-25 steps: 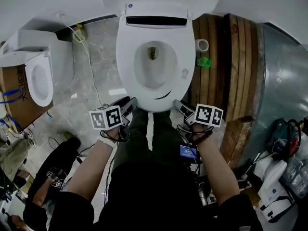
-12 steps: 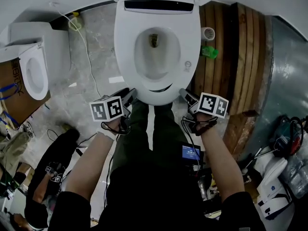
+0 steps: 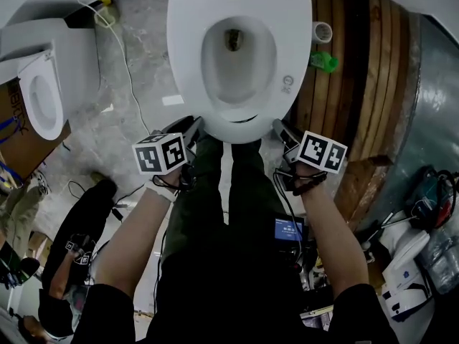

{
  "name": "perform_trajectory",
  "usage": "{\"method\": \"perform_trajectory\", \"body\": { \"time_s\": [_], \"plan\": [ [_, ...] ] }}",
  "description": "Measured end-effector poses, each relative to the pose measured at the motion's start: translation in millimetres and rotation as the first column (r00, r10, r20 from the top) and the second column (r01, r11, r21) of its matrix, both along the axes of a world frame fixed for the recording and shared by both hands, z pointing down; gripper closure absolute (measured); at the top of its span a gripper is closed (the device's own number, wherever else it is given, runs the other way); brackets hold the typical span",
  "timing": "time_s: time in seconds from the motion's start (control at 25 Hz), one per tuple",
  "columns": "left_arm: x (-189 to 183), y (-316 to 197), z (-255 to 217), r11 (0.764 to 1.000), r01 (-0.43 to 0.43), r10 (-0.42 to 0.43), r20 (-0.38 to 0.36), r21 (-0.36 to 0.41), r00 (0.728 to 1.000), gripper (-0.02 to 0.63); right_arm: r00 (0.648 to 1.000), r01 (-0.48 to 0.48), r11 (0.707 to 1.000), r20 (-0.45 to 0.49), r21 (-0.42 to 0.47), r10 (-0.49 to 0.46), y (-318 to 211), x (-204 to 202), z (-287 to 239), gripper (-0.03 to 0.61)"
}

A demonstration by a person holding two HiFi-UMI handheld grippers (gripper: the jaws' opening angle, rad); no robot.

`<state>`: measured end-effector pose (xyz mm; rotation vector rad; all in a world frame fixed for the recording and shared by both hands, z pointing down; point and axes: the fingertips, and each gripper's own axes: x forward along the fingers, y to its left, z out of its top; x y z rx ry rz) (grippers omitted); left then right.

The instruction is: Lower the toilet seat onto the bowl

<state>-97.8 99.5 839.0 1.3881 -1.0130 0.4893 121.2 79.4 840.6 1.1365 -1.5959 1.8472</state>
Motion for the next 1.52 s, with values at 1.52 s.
{"method": "perform_trajectory", "body": {
  "time_s": [1.52],
  "plan": [
    [-6,-15,103,0.994,-0.015,0.027,0.117,-0.105,0.993,0.483,0.987,0.116,0.992,-0.104,-0.044,-0.120,-1,0,105,0.465]
  ]
}}
